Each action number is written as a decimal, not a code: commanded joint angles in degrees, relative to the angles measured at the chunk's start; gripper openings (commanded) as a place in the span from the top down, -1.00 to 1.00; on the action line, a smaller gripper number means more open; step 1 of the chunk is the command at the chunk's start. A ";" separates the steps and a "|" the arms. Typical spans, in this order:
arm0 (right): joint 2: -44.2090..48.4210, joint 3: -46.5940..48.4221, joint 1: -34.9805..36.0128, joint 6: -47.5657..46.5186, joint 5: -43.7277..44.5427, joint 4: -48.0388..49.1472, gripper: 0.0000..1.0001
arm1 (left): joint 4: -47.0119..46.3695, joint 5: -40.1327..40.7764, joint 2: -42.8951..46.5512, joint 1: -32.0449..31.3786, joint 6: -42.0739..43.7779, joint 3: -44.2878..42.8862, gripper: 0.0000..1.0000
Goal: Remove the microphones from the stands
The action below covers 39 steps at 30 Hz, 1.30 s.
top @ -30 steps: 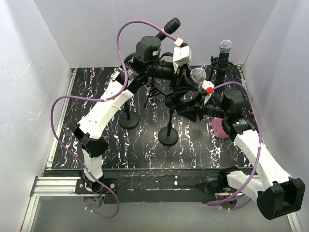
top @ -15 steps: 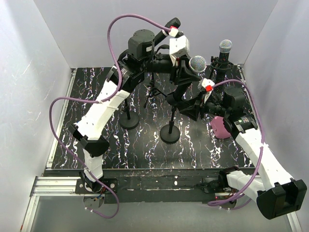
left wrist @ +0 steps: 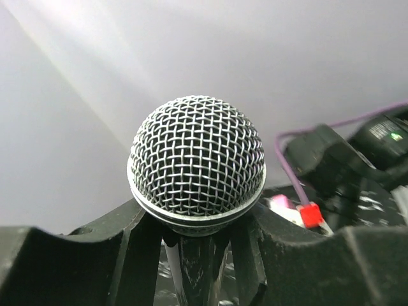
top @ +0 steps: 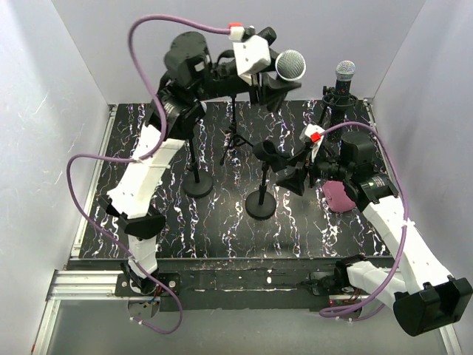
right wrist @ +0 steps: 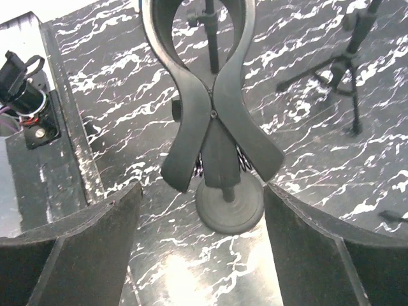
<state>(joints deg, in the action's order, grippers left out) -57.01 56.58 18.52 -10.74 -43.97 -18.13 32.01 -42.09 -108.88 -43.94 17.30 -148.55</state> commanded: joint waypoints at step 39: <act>-26.65 91.95 -2.53 25.60 62.08 27.44 -0.92 | 8.60 20.02 18.09 -2.29 17.94 17.59 1.00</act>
<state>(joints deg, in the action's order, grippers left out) -81.10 147.22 16.12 15.09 17.47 -0.89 42.04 -23.70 -94.11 -46.30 35.38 -130.91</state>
